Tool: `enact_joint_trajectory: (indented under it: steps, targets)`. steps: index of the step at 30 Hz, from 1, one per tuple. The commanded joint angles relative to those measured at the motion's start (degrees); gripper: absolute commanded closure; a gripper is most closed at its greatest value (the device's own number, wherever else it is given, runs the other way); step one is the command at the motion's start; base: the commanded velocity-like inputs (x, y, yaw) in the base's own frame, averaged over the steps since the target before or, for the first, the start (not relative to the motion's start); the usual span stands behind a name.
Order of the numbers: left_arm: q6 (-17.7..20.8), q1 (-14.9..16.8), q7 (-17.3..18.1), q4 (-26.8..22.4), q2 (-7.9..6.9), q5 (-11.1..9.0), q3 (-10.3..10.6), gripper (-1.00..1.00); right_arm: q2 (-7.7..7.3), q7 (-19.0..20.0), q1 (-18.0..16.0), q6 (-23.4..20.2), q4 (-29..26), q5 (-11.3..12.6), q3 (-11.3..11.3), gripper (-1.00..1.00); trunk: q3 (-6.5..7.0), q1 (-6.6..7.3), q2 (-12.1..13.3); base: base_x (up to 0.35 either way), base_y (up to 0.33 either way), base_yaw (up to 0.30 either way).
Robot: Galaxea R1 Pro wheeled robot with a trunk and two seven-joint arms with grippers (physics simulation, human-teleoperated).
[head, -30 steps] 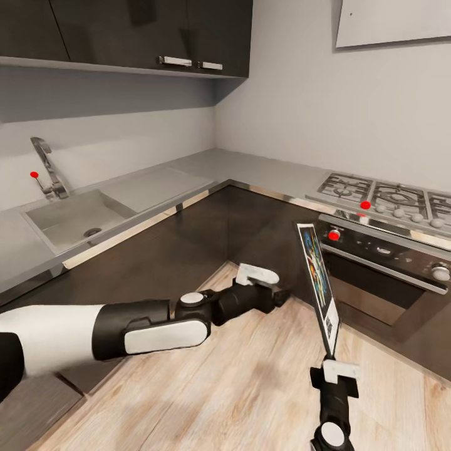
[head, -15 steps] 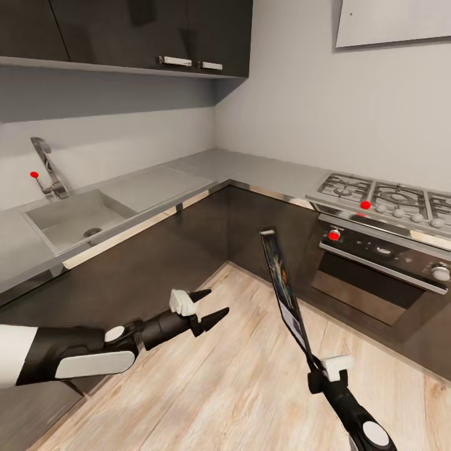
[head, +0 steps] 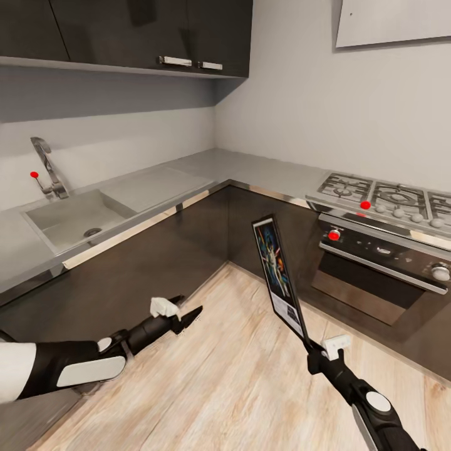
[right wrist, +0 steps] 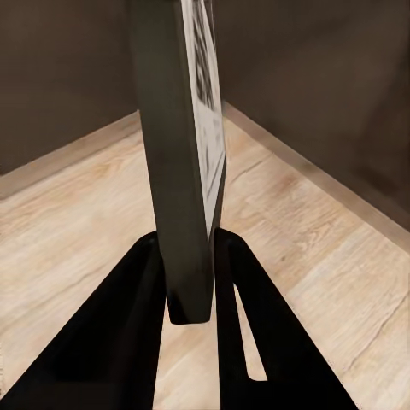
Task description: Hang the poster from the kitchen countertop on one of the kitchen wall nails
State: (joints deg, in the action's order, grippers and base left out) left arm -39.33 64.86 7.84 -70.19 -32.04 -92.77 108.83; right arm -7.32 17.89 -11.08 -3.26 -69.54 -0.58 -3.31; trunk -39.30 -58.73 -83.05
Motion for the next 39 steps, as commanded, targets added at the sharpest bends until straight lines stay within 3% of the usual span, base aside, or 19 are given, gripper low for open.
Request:
enact_joint_trajectory:
  steps: [1,3,4,6,8,11,12,16,17,19,20,21,22,24,26,34,35,37,39]
  targets:
    - [-0.2,0.0,0.5,1.6,0.02,-0.8,-0.1,-1.00,0.02,0.6,-0.2,-0.4,0.3,0.1,-0.1,1.00,-0.05,0.00,0.0,0.000,0.000,0.000]
    - [-0.2,-1.6,1.4,4.6,0.19,-1.0,-0.4,-1.00,0.06,0.6,-0.3,-0.5,1.1,0.1,-0.1,1.00,-0.05,0.00,0.0,0.000,0.000,0.000]
    - [-0.2,-4.1,3.0,7.5,0.96,-1.5,-0.6,-1.00,0.10,0.7,-0.4,-0.5,1.5,0.1,-0.1,1.00,-0.05,0.00,0.0,0.000,0.000,0.000]
    - [-0.1,-5.8,4.6,9.9,2.01,-2.3,-1.0,-1.00,0.12,0.7,-0.4,-0.5,1.6,0.1,-0.1,1.00,-0.05,0.00,0.0,0.000,0.000,0.000]
    - [0.0,-8.0,7.8,14.1,4.14,-3.8,-2.6,-1.00,0.16,0.7,-0.4,-0.5,1.7,0.1,-0.1,1.00,-0.05,0.00,0.0,0.000,0.000,0.000]
    - [0.6,-13.0,13.5,23.2,9.35,-5.3,-8.1,-1.00,0.19,0.7,-0.4,-0.5,1.9,0.1,0.0,1.00,-0.05,0.00,0.0,0.000,0.000,0.000]
    - [1.1,-16.2,17.3,30.6,13.84,-5.8,-12.9,-1.00,0.20,0.7,-0.4,-0.5,2.0,0.1,0.0,1.00,-0.05,0.00,0.0,0.000,0.000,0.000]
    - [2.4,-19.4,24.3,42.0,20.33,-6.3,-20.4,-1.00,0.20,0.7,-0.4,-0.4,2.4,0.1,0.0,1.00,-0.05,0.00,0.0,0.000,0.000,0.000]
    - [3.3,-20.3,28.3,47.5,23.05,-6.6,-23.8,-1.00,0.20,0.7,-0.4,-0.4,2.6,0.2,0.0,1.00,-0.05,0.00,0.0,0.000,0.000,0.000]
    - [4.5,-20.9,32.7,51.4,24.95,-7.4,-26.5,-1.00,0.20,0.9,-0.4,-0.4,2.6,0.2,0.0,1.00,-0.05,0.00,0.0,0.000,0.000,0.000]
    - [5.4,-21.4,36.6,54.0,26.17,-8.1,-28.2,-1.00,0.20,1.2,-0.4,-0.4,2.7,0.2,0.0,1.00,-0.05,0.00,0.0,0.000,0.000,0.000]
    - [5.7,-21.6,38.3,54.9,26.61,-8.4,-28.8,-1.00,0.20,1.4,-0.4,-0.4,2.7,0.2,0.0,1.00,-0.05,0.00,0.0,0.000,0.000,0.000]
    - [6.8,-22.1,43.0,57.8,28.91,-9.3,-30.5,-1.00,0.19,2.7,-0.4,-0.4,2.8,0.1,0.0,1.00,-0.05,0.00,0.0,0.000,0.000,0.000]
    - [7.1,-22.2,42.5,58.7,30.69,-9.5,-30.8,-1.00,0.23,3.0,-0.4,-0.4,2.9,0.1,0.0,1.00,-0.05,0.00,0.0,0.000,0.000,0.000]
    - [7.3,-22.3,40.8,60.7,33.46,-9.5,-31.2,-1.00,0.26,3.2,-0.5,-0.5,3.0,0.1,0.0,1.00,-0.05,0.00,0.0,0.000,0.000,0.000]
    - [7.1,-22.3,42.1,61.7,32.70,-8.2,-31.3,-1.00,0.06,4.2,-0.6,-0.5,3.0,0.2,0.0,1.00,-0.05,0.00,0.0,0.000,0.000,0.000]
    - [7.2,-22.3,48.7,61.8,28.74,-7.8,-31.3,-1.00,-0.39,9.7,-0.9,-0.6,2.4,0.0,-0.8,1.00,-0.05,0.00,0.0,0.000,0.000,0.000]
    - [7.3,-22.3,51.9,61.8,26.67,-7.7,-31.3,-1.00,-1.15,12.2,-1.6,-0.8,2.4,0.1,-2.5,1.00,-0.05,0.00,0.0,0.000,0.000,0.000]
    - [7.3,-22.3,52.6,61.8,26.10,-7.8,-31.3,-1.00,-1.39,13.5,-1.8,-1.2,2.3,0.2,-3.2,1.00,-0.05,0.00,0.0,0.000,0.000,0.000]
